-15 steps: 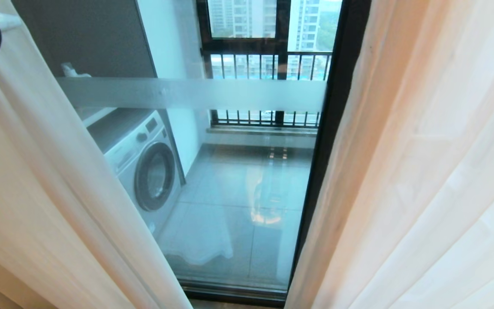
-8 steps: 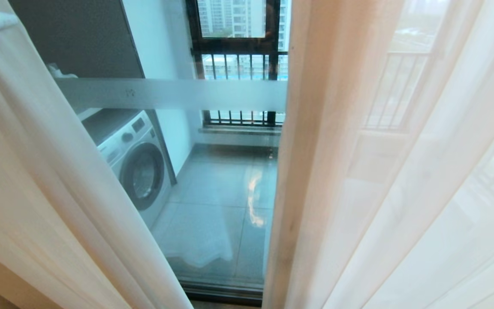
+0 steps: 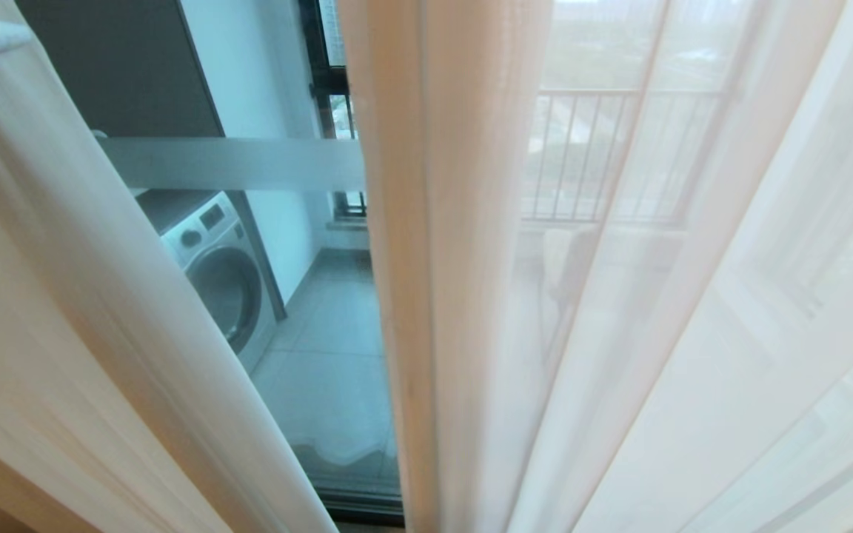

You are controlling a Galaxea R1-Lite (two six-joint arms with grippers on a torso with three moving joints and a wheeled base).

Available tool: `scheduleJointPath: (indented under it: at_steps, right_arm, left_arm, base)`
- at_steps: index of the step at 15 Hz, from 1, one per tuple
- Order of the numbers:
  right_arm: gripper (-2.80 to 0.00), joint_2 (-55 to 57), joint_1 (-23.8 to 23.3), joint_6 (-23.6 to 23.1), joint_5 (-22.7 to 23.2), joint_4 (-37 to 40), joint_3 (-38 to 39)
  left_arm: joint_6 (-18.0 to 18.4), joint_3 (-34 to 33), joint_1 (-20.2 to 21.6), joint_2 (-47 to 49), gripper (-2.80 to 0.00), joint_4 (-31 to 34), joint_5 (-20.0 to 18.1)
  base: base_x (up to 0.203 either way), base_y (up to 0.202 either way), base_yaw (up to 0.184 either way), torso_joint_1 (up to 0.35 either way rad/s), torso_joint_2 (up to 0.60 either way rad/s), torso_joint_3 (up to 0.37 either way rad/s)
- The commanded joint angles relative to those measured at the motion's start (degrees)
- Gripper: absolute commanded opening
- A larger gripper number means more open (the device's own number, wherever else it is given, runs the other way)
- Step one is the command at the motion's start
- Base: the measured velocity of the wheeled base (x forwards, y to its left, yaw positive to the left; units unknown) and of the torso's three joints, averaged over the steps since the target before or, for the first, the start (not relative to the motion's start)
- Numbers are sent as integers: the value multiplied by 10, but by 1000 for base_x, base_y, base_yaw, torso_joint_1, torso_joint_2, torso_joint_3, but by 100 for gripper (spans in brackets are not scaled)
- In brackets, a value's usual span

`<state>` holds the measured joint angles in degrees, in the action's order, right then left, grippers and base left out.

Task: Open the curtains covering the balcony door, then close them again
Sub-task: Close the inner curtains on both sides

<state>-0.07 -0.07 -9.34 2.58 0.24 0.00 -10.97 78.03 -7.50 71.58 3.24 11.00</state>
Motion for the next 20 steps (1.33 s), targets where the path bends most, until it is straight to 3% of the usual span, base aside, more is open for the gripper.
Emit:
scheduleJointPath:
  at_steps: [1, 8, 20]
  right_arm:
    - [-280, 1, 0, -1, 1, 0, 0]
    - [-280, 1, 0, -1, 1, 0, 0]
    - [-280, 1, 0, -1, 1, 0, 0]
  left_arm:
    - [-1, 0, -1, 0, -280, 0, 1]
    - [-1, 1, -4, 0, -280, -1, 2]
    - [-1, 1, -8, -3, -280, -30, 2]
  base:
    - [0, -185, 2, -2, 2, -2]
    - [0, -168, -1, 2, 2, 2]
    - [0, -4, 0, 0, 0, 0]
